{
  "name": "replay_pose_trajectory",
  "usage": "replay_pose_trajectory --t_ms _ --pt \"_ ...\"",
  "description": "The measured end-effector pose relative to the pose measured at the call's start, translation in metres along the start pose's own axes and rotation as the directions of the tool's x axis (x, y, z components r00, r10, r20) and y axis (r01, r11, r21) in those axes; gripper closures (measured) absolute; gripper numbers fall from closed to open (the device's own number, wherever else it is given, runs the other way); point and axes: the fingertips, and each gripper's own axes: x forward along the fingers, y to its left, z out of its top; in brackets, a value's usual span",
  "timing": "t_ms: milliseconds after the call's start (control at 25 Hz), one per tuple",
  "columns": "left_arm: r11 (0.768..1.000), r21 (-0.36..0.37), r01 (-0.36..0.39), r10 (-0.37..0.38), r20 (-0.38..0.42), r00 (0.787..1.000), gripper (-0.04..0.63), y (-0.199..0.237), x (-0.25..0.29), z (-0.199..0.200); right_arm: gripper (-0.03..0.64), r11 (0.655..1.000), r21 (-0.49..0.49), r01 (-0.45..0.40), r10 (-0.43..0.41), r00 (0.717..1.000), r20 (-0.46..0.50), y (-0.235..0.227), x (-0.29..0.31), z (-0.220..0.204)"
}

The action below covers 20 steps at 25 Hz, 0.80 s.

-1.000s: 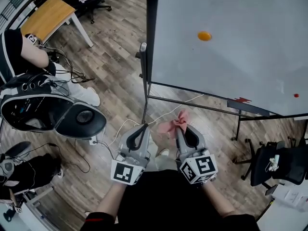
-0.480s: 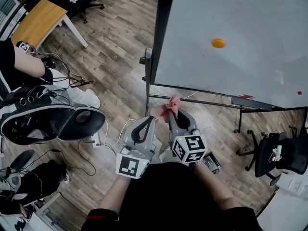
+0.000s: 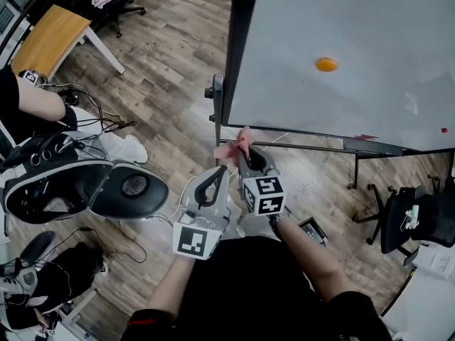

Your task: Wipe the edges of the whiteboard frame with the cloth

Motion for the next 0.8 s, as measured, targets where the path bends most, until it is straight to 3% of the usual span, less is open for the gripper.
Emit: replay_pose_trajectory --t_ms 240,480,800 --pt "1.0 0.01 -0.026 0.026 -0.035 0.999 0.595 0.01 -0.004 -0.005 0.567 0.999 0.038 0.012 -0.011 0.999 -0.045 0.0 0.03 -0.013" --pt "0.999 0.021 -0.045 0.045 -0.02 0.999 0.595 0.018 -0.019 0.003 0.568 0.995 0.09 0.039 -0.032 0.996 -0.086 0.015 0.054 -0.018" --pt "0.997 0.031 -0.069 0.07 -0.035 0.997 0.595 0.015 0.001 -0.015 0.566 0.989 0.133 0.071 -0.051 0.988 -0.146 -0.018 0.088 -0.04"
